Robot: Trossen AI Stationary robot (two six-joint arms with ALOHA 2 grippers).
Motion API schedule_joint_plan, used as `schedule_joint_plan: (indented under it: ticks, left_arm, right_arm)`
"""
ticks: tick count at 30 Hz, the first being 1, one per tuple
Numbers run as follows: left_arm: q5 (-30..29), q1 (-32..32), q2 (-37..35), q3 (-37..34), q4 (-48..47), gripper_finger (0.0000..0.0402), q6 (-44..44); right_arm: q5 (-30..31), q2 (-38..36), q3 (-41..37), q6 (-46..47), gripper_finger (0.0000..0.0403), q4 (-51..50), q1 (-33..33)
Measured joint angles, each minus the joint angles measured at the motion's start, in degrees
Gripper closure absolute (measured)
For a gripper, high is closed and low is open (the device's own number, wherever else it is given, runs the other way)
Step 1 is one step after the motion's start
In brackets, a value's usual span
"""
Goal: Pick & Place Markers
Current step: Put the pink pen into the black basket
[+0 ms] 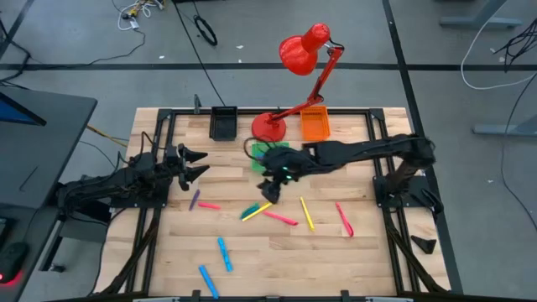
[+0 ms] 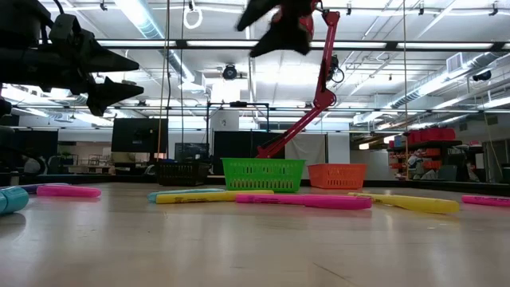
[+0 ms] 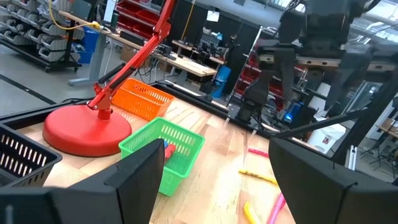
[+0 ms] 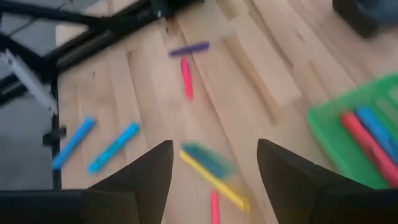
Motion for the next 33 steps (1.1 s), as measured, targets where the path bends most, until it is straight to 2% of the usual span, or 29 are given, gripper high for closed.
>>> schedule_joint_plan:
  ticks: [9, 19, 25, 33]
  left_arm:
    - [0.0, 0.0, 0.0, 0.0, 0.0, 0.0106, 0.0]
    - [0.0, 0.0, 0.0, 0.0, 0.0, 0.0106, 0.0]
    - [0.0, 0.0, 0.0, 0.0, 0.0, 0.0106, 0.0]
    - [0.0, 0.0, 0.0, 0.0, 0.0, 0.0106, 0.0]
  right_arm:
    - [2.1, -16.0, -11.5, 1.7, 0.0167, -11.8, 4.1]
    - [3.0, -35.5, -23.5, 10.9, 0.0167, -14.3, 4.5]
    - [5.1, -39.6, -23.7, 13.3, 0.0167, -22.1, 4.6]
    - [5.1, -40.1, -23.7, 18.3, 0.0167, -22.5, 4.6]
